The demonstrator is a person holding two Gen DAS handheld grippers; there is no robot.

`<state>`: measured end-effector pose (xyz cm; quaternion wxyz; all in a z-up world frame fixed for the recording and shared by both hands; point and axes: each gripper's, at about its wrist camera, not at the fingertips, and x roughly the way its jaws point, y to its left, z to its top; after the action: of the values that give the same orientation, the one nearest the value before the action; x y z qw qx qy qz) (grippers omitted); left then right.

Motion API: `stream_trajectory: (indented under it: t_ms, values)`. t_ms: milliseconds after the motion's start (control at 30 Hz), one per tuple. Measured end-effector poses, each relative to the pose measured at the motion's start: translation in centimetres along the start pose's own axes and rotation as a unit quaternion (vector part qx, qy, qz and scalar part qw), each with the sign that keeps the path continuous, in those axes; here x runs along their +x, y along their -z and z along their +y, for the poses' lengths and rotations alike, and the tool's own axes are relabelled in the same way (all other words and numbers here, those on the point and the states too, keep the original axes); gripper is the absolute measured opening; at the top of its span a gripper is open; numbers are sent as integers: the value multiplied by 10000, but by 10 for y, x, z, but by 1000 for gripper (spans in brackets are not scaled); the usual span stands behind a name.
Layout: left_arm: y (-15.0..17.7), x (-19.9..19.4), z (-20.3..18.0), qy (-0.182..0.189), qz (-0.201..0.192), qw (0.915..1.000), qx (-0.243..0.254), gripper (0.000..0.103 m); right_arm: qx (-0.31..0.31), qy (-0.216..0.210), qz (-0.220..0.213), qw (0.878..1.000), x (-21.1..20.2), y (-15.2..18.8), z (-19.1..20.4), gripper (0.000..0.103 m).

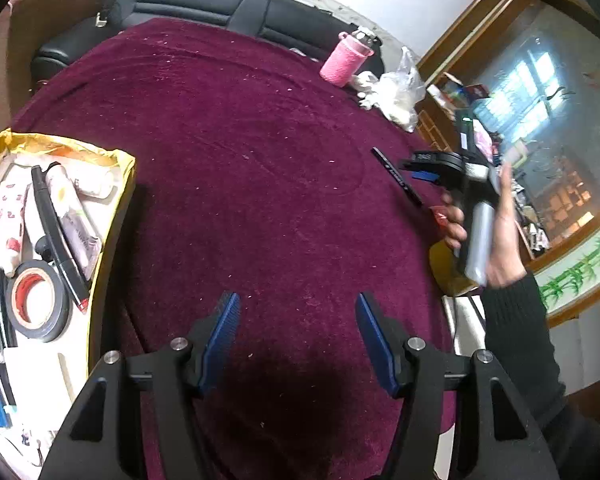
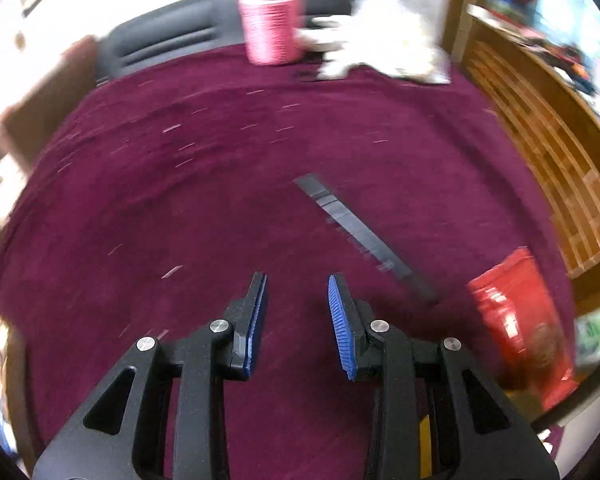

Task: Organize objects
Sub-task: 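Grasp the black comb on the carpet with the right tool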

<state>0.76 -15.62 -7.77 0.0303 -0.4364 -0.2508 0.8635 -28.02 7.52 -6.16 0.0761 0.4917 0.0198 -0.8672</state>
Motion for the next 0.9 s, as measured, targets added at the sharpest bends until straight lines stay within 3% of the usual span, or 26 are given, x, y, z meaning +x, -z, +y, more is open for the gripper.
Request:
stream_trajectory:
  t_ms: [167,233,433,500,633,667,700,733,800,900]
  values:
    - [0,-4,9,260,-30,9996,-41,60,575,81,184,9981,30,-21,-21,30]
    - [0,-5,13,263,-68,9996,-78,60,562,375,101,9977,36,-23,-21,30]
    - [-1,-5,21,273,-64,9995,-159,60,521,311,273,9978,47,-23,-25,33]
    - [0,-3,22,275,-38,9994,-206,60,533,106,574,9969,55,-15,-25,34]
    - [1,0,20,218,31,9995,-228,60,554,79,535,9970,49,-3,-23,33]
    - [1,2,19,198,51,9995,-251,60,585,-3,547,9968,46,1,-19,31]
    - [2,2,20,193,69,9994,-269,60,596,-48,570,9966,44,5,-16,18]
    - [2,3,20,186,92,9993,-295,60,601,-88,607,9963,42,10,-11,15]
    - [3,5,22,133,137,9990,-404,60,630,-180,623,9959,38,20,-2,15]
    - [6,6,27,109,168,9982,-558,60,579,-639,738,9935,23,47,21,15]
